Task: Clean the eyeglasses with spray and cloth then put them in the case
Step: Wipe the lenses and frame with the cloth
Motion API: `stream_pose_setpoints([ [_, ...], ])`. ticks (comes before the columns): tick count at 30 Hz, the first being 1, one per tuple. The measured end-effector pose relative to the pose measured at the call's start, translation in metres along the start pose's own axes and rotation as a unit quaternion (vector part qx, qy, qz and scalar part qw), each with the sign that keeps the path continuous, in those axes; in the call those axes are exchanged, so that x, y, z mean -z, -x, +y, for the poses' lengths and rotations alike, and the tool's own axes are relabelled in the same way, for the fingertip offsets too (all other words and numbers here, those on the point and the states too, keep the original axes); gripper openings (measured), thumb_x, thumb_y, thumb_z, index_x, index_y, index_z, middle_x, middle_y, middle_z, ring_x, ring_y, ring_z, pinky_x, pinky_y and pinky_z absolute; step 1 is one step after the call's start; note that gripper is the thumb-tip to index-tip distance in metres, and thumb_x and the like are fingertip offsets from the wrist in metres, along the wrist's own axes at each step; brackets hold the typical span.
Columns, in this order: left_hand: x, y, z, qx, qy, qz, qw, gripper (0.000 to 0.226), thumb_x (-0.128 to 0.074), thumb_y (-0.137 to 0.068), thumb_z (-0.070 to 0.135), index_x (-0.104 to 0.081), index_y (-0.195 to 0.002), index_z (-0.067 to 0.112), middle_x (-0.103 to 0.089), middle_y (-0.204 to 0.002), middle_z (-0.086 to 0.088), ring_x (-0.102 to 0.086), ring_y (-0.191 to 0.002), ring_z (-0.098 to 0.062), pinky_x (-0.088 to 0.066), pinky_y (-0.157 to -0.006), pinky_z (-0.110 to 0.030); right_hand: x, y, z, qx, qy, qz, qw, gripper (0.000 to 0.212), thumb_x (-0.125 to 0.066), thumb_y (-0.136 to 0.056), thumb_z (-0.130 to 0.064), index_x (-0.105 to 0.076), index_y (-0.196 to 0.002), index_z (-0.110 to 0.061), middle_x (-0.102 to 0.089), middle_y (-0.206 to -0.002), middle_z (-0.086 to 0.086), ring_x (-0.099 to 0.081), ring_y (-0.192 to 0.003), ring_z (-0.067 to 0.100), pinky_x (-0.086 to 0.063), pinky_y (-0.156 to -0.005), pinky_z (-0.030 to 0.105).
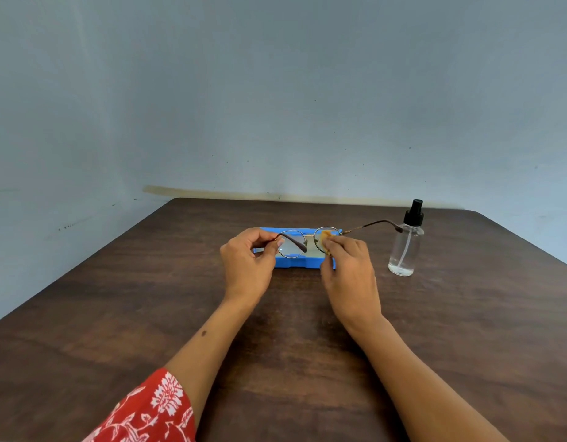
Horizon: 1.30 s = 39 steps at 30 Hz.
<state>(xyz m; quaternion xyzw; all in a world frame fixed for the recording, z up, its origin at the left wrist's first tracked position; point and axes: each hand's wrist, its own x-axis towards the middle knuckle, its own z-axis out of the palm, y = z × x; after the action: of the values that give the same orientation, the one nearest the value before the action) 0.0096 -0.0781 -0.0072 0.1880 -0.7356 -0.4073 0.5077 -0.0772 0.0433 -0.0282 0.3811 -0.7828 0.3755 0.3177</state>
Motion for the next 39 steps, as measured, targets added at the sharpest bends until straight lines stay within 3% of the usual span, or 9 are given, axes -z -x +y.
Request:
stream_pose_setpoints([
  [7,0.0008,-0.0015,-0.0017,0.012,0.021,0.008,1.0,0.008,-0.071,-0.077,0.004,-0.072,-0.075,0.012,-0.071,-0.077,0.0,-0.068,-0.076,-0.015,-0.057,-0.071,-0.043,0.0045,-0.0002,0.0068,-0.044,0.013,0.018,0.999,0.028,-0.06,-0.08,0.006,-0.067,-0.108,0.003,-0.065,-0.109,0.014,-0.055,-0.103,0.033,-0.053,-0.071,0.038],
  [13,0.0016,-0.0004,-0.0003,0.007,0.004,0.008,1.0,0.01,-0.071,-0.077,0.005,-0.072,-0.078,0.015,-0.07,-0.077,0.004,-0.067,-0.077,-0.01,-0.057,-0.07,-0.04,-0.0008,0.0016,-0.0013,0.026,0.003,-0.001,1.0,0.032,-0.067,-0.073,0.008,-0.068,-0.105,0.003,-0.067,-0.106,0.013,-0.06,-0.097,0.033,-0.054,-0.073,0.036],
  [18,0.003,-0.0022,-0.001,0.016,0.011,0.007,1.0,0.009,-0.07,-0.078,0.005,-0.072,-0.079,0.014,-0.071,-0.079,0.001,-0.068,-0.079,-0.013,-0.057,-0.071,-0.044,0.0053,-0.0007,0.0067,-0.058,0.016,0.022,0.998,0.029,-0.059,-0.08,0.007,-0.067,-0.107,0.003,-0.065,-0.11,0.014,-0.055,-0.103,0.033,-0.052,-0.072,0.036],
  [25,0.0008,0.0002,-0.0009,0.004,0.009,0.002,1.0,0.01,-0.07,-0.077,0.004,-0.071,-0.075,0.014,-0.071,-0.077,0.001,-0.068,-0.077,-0.013,-0.057,-0.071,-0.042,-0.002,0.0013,-0.0021,0.031,0.011,-0.002,0.999,0.03,-0.066,-0.072,0.008,-0.068,-0.102,0.003,-0.067,-0.104,0.014,-0.06,-0.095,0.033,-0.055,-0.068,0.036],
  [30,0.0031,-0.0025,-0.0012,0.014,0.011,-0.004,1.0,0.009,-0.069,-0.078,0.005,-0.072,-0.078,0.013,-0.071,-0.078,0.0,-0.068,-0.078,-0.013,-0.057,-0.072,-0.041,0.0058,-0.0001,0.0073,-0.025,0.016,0.025,0.999,0.029,-0.063,-0.076,0.008,-0.067,-0.104,0.005,-0.066,-0.104,0.016,-0.057,-0.098,0.035,-0.053,-0.071,0.038],
  [36,0.0018,0.0001,-0.0005,-0.004,0.0,-0.008,1.0,0.009,-0.07,-0.078,0.005,-0.072,-0.079,0.014,-0.071,-0.079,0.001,-0.067,-0.077,-0.012,-0.058,-0.072,-0.04,-0.0016,0.0034,-0.001,0.022,-0.005,0.003,1.0,0.029,-0.066,-0.075,0.006,-0.068,-0.103,0.003,-0.068,-0.105,0.013,-0.059,-0.097,0.032,-0.051,-0.077,0.033],
  [39,0.0041,-0.0024,-0.0018,0.0,0.003,-0.003,1.0,0.009,-0.07,-0.078,0.005,-0.072,-0.078,0.013,-0.071,-0.078,0.0,-0.067,-0.077,-0.013,-0.058,-0.07,-0.042,0.0006,0.0027,0.0007,-0.006,-0.006,0.009,1.0,0.029,-0.064,-0.077,0.004,-0.068,-0.105,0.002,-0.068,-0.105,0.012,-0.058,-0.099,0.03,-0.049,-0.077,0.031],
])
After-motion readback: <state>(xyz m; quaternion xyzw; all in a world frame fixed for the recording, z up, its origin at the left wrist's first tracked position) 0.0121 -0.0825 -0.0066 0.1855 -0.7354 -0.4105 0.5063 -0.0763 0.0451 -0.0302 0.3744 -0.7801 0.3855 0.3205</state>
